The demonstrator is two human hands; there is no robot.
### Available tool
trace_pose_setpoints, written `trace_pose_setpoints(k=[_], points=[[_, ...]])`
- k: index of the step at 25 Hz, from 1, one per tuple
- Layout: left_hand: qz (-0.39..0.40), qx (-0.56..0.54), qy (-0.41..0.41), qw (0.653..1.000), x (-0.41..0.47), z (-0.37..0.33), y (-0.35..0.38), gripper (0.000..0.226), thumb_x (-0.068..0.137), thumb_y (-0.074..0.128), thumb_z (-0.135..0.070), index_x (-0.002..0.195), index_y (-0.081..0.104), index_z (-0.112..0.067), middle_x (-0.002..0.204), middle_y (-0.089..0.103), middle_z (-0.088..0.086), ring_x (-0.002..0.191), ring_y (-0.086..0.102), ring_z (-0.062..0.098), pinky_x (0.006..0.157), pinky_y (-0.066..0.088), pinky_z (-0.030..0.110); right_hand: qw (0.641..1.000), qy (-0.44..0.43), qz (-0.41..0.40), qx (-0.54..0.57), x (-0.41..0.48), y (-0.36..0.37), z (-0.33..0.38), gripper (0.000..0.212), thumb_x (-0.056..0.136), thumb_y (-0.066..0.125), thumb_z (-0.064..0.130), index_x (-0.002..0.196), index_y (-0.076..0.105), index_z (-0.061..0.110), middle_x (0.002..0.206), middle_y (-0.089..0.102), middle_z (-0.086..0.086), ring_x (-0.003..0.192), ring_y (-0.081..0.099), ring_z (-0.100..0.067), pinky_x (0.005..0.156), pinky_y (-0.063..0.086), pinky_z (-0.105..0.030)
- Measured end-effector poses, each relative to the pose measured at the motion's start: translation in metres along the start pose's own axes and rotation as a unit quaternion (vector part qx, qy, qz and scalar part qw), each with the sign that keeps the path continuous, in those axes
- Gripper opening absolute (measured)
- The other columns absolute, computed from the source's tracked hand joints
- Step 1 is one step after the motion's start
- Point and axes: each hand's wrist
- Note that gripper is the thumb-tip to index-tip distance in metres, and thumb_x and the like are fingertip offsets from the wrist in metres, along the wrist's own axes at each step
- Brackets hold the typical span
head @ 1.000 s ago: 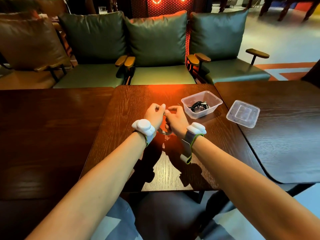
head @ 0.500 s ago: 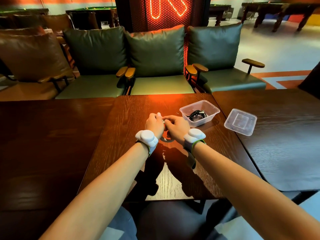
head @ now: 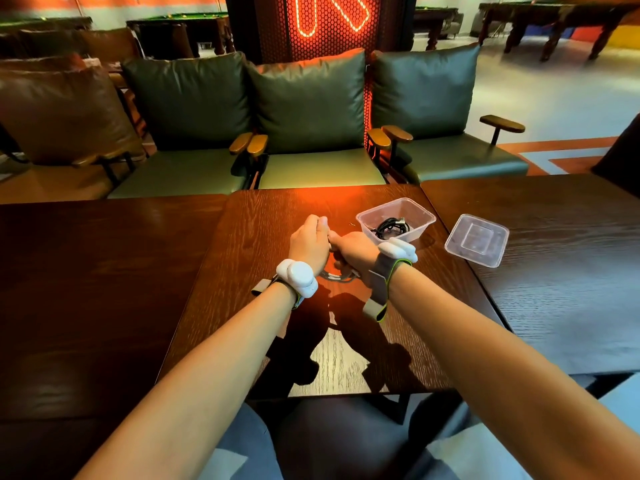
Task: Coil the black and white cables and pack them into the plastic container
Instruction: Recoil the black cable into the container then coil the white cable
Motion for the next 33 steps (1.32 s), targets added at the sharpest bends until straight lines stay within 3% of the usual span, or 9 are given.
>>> trace_pose_setpoints(k=[2,7,10,14,16,20,24,29,33], points=[[0.013,-0.039,0.008,0.999,-0.001,0.002,-0.001,0.036,0.107,0.039,-0.034,0.096,0.057,-0.005,0.088,0.063,0.003,0.081,0.056,0.026,0.069,0.037,0.031,0.996,0.037,0.021,0.078,-0.005,0.001,0.005,0.047,0.103,0.040,0.043,0.064,0.043,0.016,0.050,0.035,0.000,0.034,0.031,-0.011,0.036,0.023,-0.016],[0.071,-0.009,0.274,0.959,-0.009,0.014,-0.008,0.032,0.095,0.061,-0.035,0.106,0.066,-0.005,0.102,0.060,0.004,0.093,0.055,0.010,0.082,0.041,0.012,0.988,0.091,0.019,0.122,-0.009,-0.016,0.018,0.046,0.106,0.026,0.040,0.066,0.035,0.019,0.051,0.026,0.001,0.035,0.023,-0.010,0.039,0.017,-0.014],[0.060,0.034,0.287,0.955,-0.003,0.017,-0.004,0.021,0.093,0.068,-0.029,0.095,0.067,-0.008,0.089,0.060,0.006,0.079,0.054,0.014,0.071,0.041,0.022,0.994,0.077,-0.008,0.081,-0.010,-0.019,0.013,0.053,0.102,0.023,0.053,0.062,0.033,0.019,0.055,0.027,-0.003,0.039,0.021,-0.012,0.044,0.016,-0.015],[0.137,-0.130,-0.044,0.981,0.001,-0.009,0.006,0.029,0.094,0.066,-0.034,0.074,0.055,-0.017,0.059,0.060,-0.002,0.056,0.051,0.016,0.052,0.040,0.027,0.994,-0.015,-0.075,-0.081,-0.008,-0.020,0.010,0.065,0.095,0.014,0.067,0.082,0.051,0.015,0.073,0.052,-0.010,0.063,0.050,-0.023,0.063,0.043,-0.034],[0.182,-0.248,-0.244,0.920,0.002,-0.021,0.012,0.029,0.092,0.064,-0.034,0.068,0.051,-0.022,0.048,0.052,-0.007,0.047,0.046,0.012,0.049,0.035,0.020,0.967,-0.098,-0.126,-0.199,-0.006,-0.024,0.004,0.061,0.096,0.011,0.065,0.108,0.047,0.018,0.095,0.056,-0.011,0.088,0.054,-0.030,0.086,0.039,-0.042],[0.294,-0.384,-0.392,0.783,0.008,-0.031,0.011,0.030,0.096,0.055,-0.031,0.069,0.051,-0.017,0.052,0.050,0.000,0.044,0.050,0.013,0.063,0.047,0.025,0.930,-0.237,-0.186,-0.211,-0.007,-0.023,-0.006,0.052,0.091,0.011,0.069,0.099,0.036,0.024,0.081,0.062,-0.013,0.081,0.061,-0.040,0.072,0.043,-0.043],[0.268,-0.377,-0.321,0.826,0.008,-0.037,0.023,0.018,0.100,0.055,-0.022,0.082,0.055,-0.019,0.073,0.057,0.009,0.065,0.057,0.024,0.066,0.049,0.032,0.912,-0.262,-0.215,-0.232,0.001,-0.034,-0.007,0.060,0.088,0.009,0.072,0.102,0.036,0.021,0.081,0.064,-0.017,0.078,0.062,-0.042,0.069,0.045,-0.046],[0.130,-0.176,-0.072,0.973,0.020,-0.033,0.038,0.028,0.090,0.062,-0.040,0.069,0.062,-0.021,0.057,0.060,-0.010,0.053,0.052,0.011,0.055,0.040,0.024,0.916,-0.224,-0.236,-0.236,0.021,-0.061,0.005,0.075,0.077,-0.001,0.087,0.098,0.037,0.025,0.069,0.057,0.001,0.061,0.057,-0.022,0.058,0.032,-0.034],[0.189,0.103,0.137,0.967,0.031,-0.035,0.039,0.012,0.091,0.068,-0.031,0.093,0.070,-0.020,0.076,0.061,-0.015,0.077,0.060,0.013,0.067,0.038,0.023,0.947,-0.166,-0.211,-0.178,0.026,-0.075,-0.001,0.079,0.067,-0.003,0.095,0.098,0.035,0.033,0.070,0.056,0.010,0.067,0.057,-0.012,0.070,0.039,-0.038]])
Point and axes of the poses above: each hand's wrist, its own x-axis towards the middle knuckle, its own y-axis out of the palm, z = x × y
